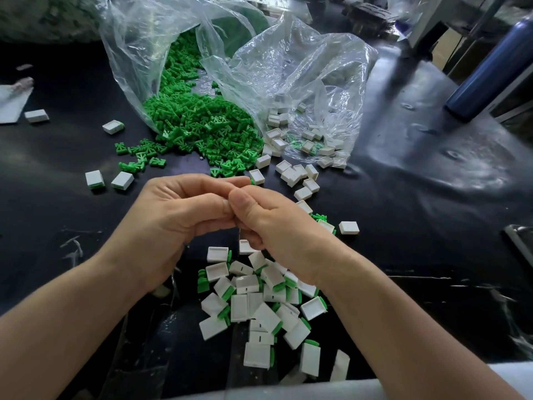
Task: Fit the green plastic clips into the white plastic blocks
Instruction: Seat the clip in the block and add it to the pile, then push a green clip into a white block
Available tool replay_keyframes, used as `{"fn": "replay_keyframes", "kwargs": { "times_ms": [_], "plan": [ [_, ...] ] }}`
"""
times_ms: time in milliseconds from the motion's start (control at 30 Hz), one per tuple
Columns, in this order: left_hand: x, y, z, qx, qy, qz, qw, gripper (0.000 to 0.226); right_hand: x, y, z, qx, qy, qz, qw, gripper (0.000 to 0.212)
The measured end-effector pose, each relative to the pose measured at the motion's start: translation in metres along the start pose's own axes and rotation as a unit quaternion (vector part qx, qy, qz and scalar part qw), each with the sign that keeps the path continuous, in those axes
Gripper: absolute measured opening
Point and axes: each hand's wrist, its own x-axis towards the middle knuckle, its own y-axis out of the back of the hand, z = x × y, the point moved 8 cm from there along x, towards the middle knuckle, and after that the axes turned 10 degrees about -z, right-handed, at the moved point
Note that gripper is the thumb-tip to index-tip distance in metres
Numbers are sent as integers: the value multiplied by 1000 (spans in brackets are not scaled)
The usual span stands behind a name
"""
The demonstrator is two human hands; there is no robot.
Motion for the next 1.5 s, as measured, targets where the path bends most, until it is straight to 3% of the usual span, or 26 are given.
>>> {"fn": "replay_keyframes", "kwargs": {
  "times_ms": [567, 767, 900, 1000, 1100, 1267, 1367, 1433, 1500],
  "plan": [
    [-1, 0, -3, -51, 11, 13, 999, 15, -4, 1, -7, -74, 5, 28, 997, 30],
    [0, 2, -5, -36, 19, 3, 999, 20, -1, 0, -2, -12, 6, 15, 1000, 28],
    [0, 1, -5, -16, 26, -3, 1000, 17, -3, 3, 0, 102, 3, -17, 995, 46],
    [0, 1, -4, -7, 24, -2, 1000, 15, -1, 7, 7, 94, -28, -31, 995, 67],
    [0, 1, -5, -12, 28, 4, 1000, 21, 0, 11, 11, 89, -41, -31, 995, 72],
    [-1, 4, -1, 5, 17, 16, 1000, 19, -8, 56, 10, -8, -41, 114, 993, 43],
    [-3, -5, 1, 64, 17, -19, 998, 28, -16, 93, 14, -142, -50, 246, 958, 23],
    [-4, -12, 0, 111, 21, -47, 992, 38, -19, 106, 16, -217, -65, 274, 935, 11],
    [-3, -10, 0, 122, 21, -38, 992, 37, -20, 112, 23, -241, -80, 273, 928, 13]
  ]
}}
